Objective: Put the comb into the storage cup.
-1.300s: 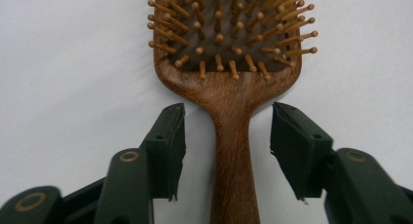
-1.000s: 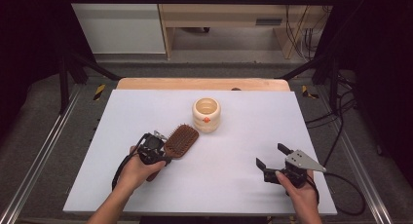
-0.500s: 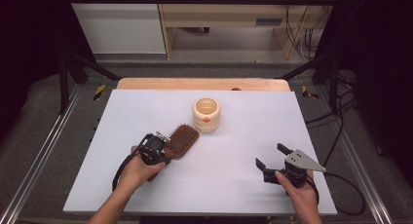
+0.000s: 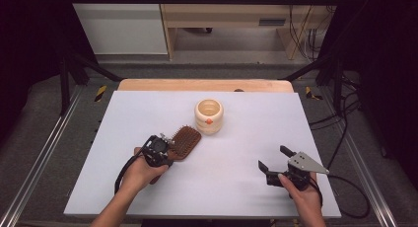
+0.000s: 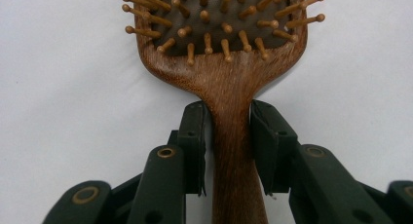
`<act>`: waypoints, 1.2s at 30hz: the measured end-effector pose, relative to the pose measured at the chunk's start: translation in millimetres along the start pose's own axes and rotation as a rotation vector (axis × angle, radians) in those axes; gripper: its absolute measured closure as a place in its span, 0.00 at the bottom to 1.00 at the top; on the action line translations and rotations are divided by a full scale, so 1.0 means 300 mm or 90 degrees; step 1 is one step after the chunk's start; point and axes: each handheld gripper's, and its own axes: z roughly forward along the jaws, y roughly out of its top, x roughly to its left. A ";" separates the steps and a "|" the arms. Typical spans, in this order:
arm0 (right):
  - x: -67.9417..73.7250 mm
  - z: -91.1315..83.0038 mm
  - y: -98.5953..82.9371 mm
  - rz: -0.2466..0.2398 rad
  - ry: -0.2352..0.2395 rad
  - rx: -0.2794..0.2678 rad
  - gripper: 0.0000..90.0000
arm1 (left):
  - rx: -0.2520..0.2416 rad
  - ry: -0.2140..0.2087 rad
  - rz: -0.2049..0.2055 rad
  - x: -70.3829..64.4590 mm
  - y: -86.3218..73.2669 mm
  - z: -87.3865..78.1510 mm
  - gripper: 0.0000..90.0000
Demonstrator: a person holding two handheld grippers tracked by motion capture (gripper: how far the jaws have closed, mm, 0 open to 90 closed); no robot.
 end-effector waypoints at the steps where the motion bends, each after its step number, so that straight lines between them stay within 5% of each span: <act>1: 0.000 0.000 0.000 0.000 0.000 0.000 0.05 | 0.000 0.000 0.000 0.000 0.000 0.000 0.75; 19: -0.006 -0.001 -0.005 0.010 -0.004 0.004 0.05 | 0.013 -0.004 0.020 -0.002 0.008 0.001 0.81; 36: -0.005 0.001 -0.005 0.009 0.000 0.004 0.05 | -0.047 0.012 0.035 -0.007 -0.036 -0.017 0.81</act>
